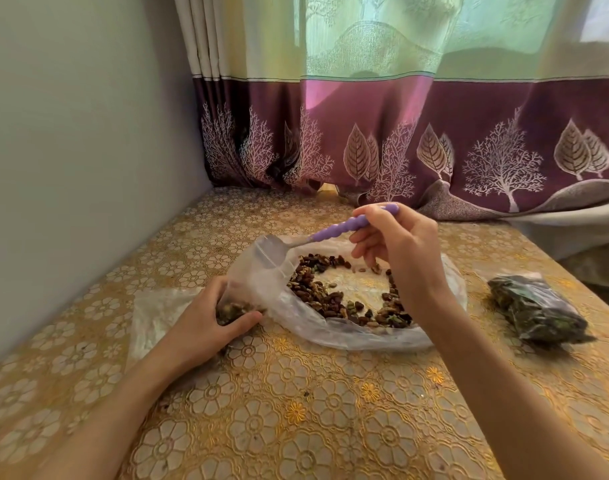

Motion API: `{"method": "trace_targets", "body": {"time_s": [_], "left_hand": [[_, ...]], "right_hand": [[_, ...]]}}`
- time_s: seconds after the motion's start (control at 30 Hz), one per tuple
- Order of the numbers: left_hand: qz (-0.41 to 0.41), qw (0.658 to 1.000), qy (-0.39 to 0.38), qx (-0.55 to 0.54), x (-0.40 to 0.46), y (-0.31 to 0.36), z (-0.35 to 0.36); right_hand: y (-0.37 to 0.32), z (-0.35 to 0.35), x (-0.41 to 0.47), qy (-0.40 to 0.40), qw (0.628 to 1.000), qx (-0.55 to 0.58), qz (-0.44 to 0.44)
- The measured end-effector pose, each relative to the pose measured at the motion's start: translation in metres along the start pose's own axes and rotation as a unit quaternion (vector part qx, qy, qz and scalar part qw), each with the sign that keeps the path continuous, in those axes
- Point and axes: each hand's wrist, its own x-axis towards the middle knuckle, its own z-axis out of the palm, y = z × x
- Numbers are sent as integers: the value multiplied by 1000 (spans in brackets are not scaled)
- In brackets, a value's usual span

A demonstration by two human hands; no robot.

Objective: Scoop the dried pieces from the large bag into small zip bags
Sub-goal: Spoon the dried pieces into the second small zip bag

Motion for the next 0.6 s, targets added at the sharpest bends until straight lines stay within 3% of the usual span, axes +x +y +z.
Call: {"method": "trace_targets", "body": {"time_s": [0.23, 0.6], "left_hand": [[-2, 1000, -5, 7, 0, -1, 0], [-16, 1000, 2, -3, 1, -2, 0]], "right_hand": [[16, -22, 11, 165, 977, 79, 108], [43, -51, 15, 235, 958, -149, 75]]}}
